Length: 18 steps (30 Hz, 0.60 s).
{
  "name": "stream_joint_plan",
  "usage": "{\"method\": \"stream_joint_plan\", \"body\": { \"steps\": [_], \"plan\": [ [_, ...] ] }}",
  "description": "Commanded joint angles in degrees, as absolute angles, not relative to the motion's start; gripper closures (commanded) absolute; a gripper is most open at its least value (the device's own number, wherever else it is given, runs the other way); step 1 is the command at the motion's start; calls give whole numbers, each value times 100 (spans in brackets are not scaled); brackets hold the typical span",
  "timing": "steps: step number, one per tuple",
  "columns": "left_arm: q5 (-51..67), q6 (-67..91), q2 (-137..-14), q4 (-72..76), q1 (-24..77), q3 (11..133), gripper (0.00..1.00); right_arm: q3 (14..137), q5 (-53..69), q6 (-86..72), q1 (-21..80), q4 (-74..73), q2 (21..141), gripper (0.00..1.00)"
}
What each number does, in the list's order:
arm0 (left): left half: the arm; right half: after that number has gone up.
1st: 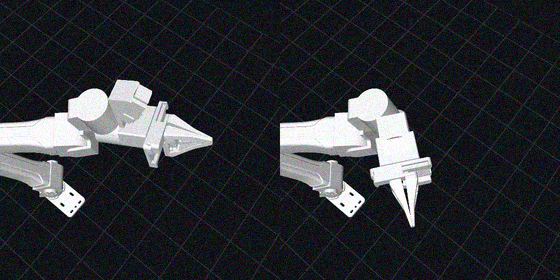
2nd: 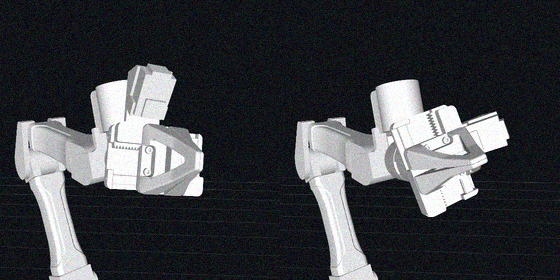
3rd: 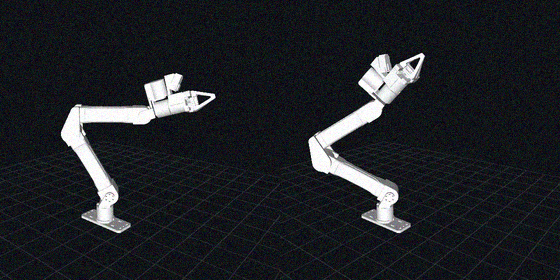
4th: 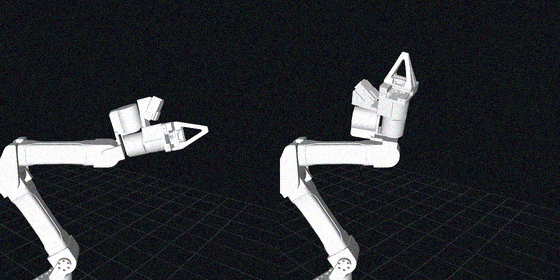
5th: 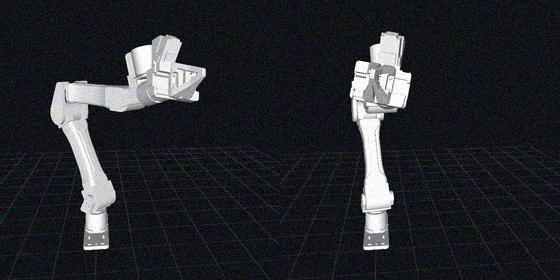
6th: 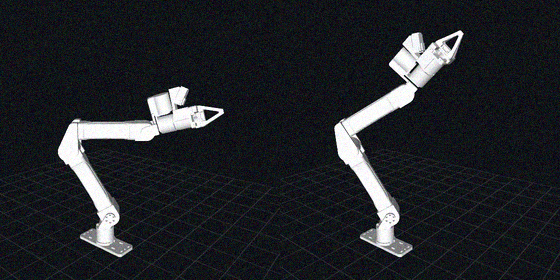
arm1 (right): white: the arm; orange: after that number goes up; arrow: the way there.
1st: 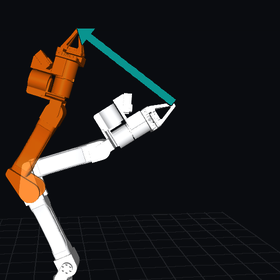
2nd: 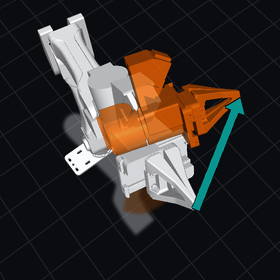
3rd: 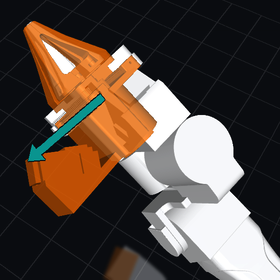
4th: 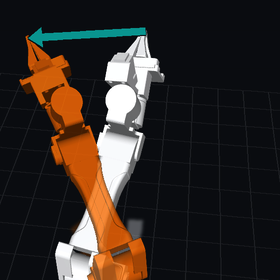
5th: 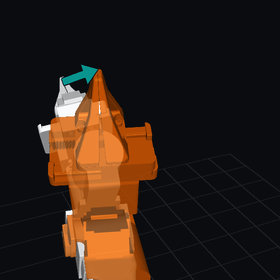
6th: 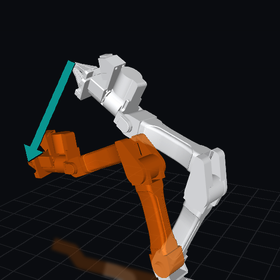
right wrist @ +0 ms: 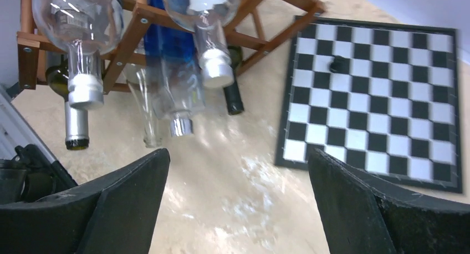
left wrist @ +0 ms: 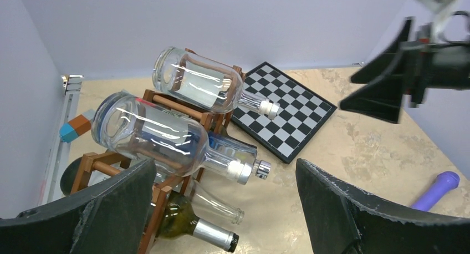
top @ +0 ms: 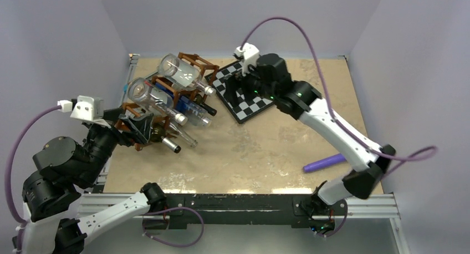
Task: Put the wine bottle on the wine rack
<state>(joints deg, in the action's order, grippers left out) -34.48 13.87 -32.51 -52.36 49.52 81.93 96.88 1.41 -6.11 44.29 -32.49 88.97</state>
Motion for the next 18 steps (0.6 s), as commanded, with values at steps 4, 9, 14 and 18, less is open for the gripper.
{"method": "stream_joint_plan", "body": {
  "steps": [4, 9, 14, 18],
  "plan": [
    [-3513, 1786, -3210, -6094, 4945, 8718, 1, 8619, -1738, -887, 4426, -4162, 6902, 1],
    [-3455, 2358, -3188, -6962, 4943, 8959, 1, 8162, -2144, -1279, 4430, -4902, 5611, 1],
    [-3032, 2844, -3401, -8013, 4948, 9596, 1, 7824, -1804, -1359, 4425, -5321, 4499, 1],
    [-3016, 3020, -3468, -8601, 4953, 9805, 1, 7890, -1816, -1535, 4423, -5761, 4111, 1]
  ]
}}
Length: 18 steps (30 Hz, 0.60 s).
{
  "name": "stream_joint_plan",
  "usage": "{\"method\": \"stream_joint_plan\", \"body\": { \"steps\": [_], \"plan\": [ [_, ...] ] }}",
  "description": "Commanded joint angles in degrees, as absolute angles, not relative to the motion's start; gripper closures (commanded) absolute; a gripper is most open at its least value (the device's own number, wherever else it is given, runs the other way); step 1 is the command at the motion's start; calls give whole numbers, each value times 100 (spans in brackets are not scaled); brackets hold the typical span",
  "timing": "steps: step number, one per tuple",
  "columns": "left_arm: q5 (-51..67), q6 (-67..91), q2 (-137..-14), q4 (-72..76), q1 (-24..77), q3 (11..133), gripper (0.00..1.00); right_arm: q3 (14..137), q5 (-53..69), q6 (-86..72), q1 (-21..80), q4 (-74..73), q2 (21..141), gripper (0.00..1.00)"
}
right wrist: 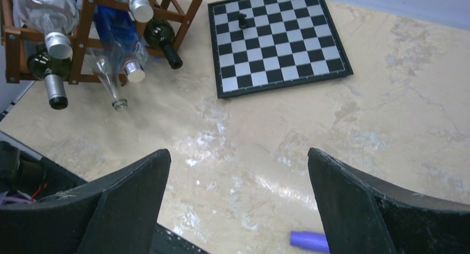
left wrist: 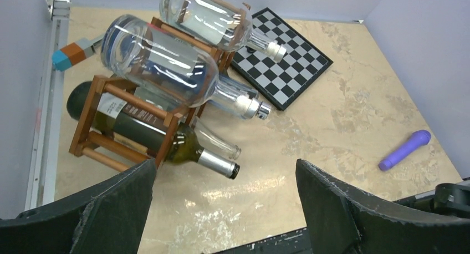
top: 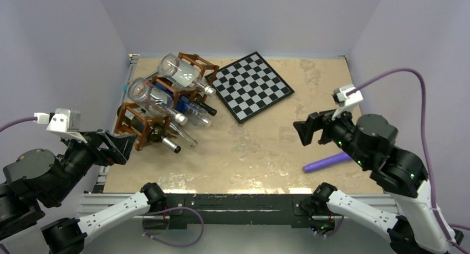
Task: Put the wine bottle on the wine rack
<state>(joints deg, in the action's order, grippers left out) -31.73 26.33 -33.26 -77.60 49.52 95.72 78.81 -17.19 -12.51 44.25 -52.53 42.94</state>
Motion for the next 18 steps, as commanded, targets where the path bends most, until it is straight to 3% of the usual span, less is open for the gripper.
{"method": "stream_joint_plan", "body": {
  "steps": [1, 18],
  "plan": [
    [-3015, 3035, -3450, -8664, 4948, 9792, 1, 7904, -1839, -1602, 4429, -5833, 4028, 1],
    [-3002, 2849, -3717, -8786, 4940, 10206, 1, 8295, -1855, -1729, 4431, -6048, 3897, 1]
  ]
}}
